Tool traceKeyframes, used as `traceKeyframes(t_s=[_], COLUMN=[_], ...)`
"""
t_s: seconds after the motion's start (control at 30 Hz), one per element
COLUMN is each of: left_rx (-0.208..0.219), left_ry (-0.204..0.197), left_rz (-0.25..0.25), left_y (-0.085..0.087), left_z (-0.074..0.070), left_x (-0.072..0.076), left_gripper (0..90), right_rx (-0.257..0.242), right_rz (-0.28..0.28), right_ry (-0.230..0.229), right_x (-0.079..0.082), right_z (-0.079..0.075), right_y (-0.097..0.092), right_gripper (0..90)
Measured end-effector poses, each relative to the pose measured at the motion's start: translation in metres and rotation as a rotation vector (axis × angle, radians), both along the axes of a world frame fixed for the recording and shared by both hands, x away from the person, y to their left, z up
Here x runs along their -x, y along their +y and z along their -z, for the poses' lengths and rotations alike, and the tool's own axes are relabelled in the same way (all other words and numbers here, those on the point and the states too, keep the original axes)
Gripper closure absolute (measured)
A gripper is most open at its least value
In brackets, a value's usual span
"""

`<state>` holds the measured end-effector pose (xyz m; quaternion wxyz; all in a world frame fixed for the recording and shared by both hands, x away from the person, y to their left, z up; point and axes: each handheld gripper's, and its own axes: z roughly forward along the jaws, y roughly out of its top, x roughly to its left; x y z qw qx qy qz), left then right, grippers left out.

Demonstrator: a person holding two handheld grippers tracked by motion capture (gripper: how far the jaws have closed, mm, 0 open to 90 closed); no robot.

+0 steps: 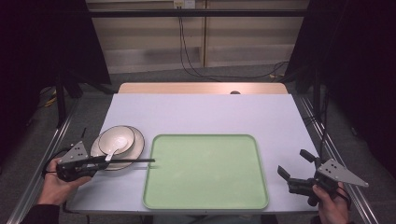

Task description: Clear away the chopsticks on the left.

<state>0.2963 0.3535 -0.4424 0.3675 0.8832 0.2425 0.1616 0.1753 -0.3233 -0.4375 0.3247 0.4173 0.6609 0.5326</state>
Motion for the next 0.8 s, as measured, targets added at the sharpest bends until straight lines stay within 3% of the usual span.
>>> traceKeyframes(t_s=[0.27,0.6,0.63,0.8], left_rx=[-0.018,-0.068,-0.059,-0.037], left_ry=[0.006,0.063,0.075,0.094], left_rz=[0.025,0.131,0.153,0.164], left_y=[-0.004,-0.009,-0.01,-0.011], left_z=[0.002,-0.001,-0.001,-0.002], left_x=[-0.002,-0.01,-0.011,-0.012], left_gripper=[73.2,81.1,82.1,85.6], right_rx=[0.003,0.004,0.003,0.0], right_rz=[0.003,0.009,0.009,0.012], right_ry=[0.0,0.0,0.003,0.003], right_x=[0.0,-0.001,0.0,0.0], right_z=[0.0,0.0,0.0,0.0], right_y=[0.0,0.0,0.0,0.0], right_gripper=[1.0,1.0,1.0,1.0])
